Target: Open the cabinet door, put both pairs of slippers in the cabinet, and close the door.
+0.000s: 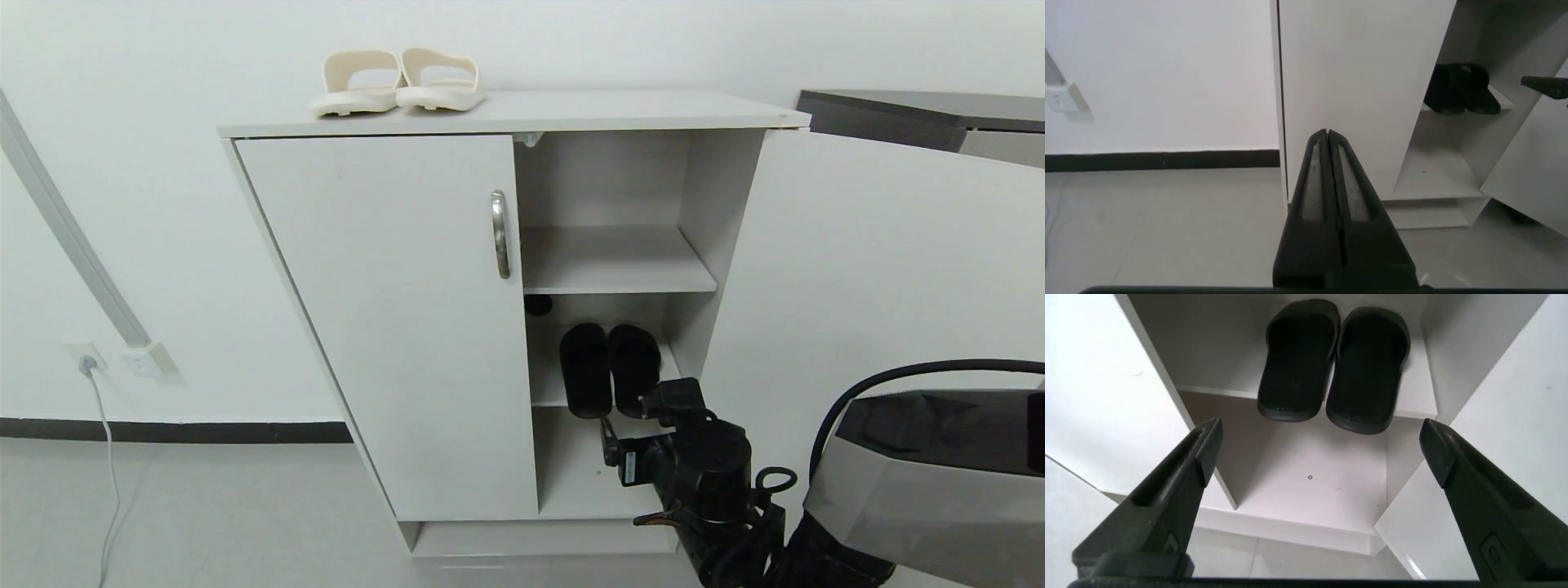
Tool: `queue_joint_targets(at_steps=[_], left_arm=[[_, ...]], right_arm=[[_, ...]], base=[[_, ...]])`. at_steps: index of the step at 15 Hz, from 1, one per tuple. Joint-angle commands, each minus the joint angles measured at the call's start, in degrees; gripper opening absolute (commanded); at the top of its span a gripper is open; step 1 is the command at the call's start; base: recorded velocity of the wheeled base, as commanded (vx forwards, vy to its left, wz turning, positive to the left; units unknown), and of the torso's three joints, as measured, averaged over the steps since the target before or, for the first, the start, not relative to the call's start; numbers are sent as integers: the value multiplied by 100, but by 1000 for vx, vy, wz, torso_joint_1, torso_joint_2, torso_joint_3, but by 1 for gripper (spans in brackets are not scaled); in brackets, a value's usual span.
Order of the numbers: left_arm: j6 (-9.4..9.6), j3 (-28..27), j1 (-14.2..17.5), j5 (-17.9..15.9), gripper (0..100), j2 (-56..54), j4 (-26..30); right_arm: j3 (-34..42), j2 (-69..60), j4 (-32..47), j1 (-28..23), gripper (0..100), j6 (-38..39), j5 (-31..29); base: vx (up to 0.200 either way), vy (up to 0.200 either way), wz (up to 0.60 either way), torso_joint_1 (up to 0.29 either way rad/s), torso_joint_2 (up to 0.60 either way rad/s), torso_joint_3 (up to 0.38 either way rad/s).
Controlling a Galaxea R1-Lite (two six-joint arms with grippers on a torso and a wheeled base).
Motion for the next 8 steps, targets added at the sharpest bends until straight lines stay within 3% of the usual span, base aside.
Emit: queue_joint_targets(at_steps=[1,8], left_arm=[[-15,10,2,17,0,7,2],[-50,1,2,79,0,7,2]], right_arm=[[-2,24,-2,2,100,0,-2],[-2,24,-11,2,100,0,-2]], base=[[0,0,0,0,0,0],[0,0,0,0,0,0]])
